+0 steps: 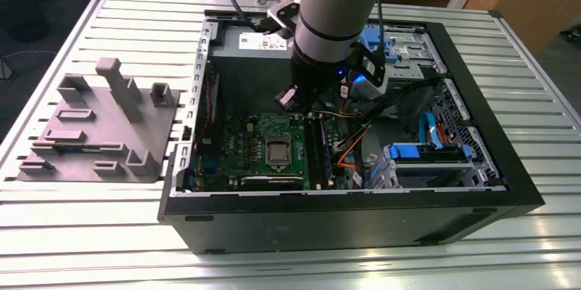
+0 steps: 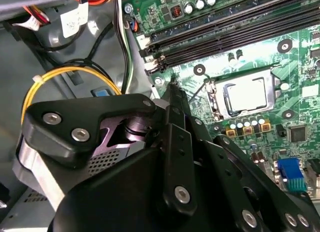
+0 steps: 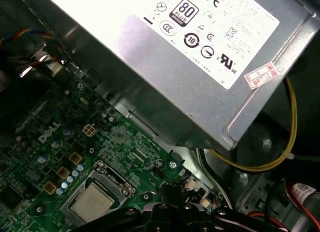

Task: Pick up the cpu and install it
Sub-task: 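Install the first cpu locking lever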

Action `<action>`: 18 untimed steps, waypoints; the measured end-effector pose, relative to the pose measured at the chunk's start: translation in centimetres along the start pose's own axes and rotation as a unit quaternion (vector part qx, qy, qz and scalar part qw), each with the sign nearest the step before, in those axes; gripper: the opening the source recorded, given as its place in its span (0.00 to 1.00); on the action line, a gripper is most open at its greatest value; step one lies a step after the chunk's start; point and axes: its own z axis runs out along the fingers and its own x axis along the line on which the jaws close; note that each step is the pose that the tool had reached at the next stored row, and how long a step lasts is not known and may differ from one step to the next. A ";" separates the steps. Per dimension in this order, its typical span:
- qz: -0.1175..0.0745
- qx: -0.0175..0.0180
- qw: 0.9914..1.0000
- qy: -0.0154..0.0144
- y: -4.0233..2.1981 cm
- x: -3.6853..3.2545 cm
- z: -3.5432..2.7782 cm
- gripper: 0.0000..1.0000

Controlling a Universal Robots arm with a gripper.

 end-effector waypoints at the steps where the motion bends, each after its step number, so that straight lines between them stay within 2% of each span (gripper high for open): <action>1: -0.002 0.000 1.000 0.000 0.00 0.06 0.00 0.10; 9: -0.011 0.001 1.000 0.004 -0.50 0.56 -0.11 0.10; 18: -0.013 0.003 1.000 0.006 -1.25 1.18 -0.29 0.10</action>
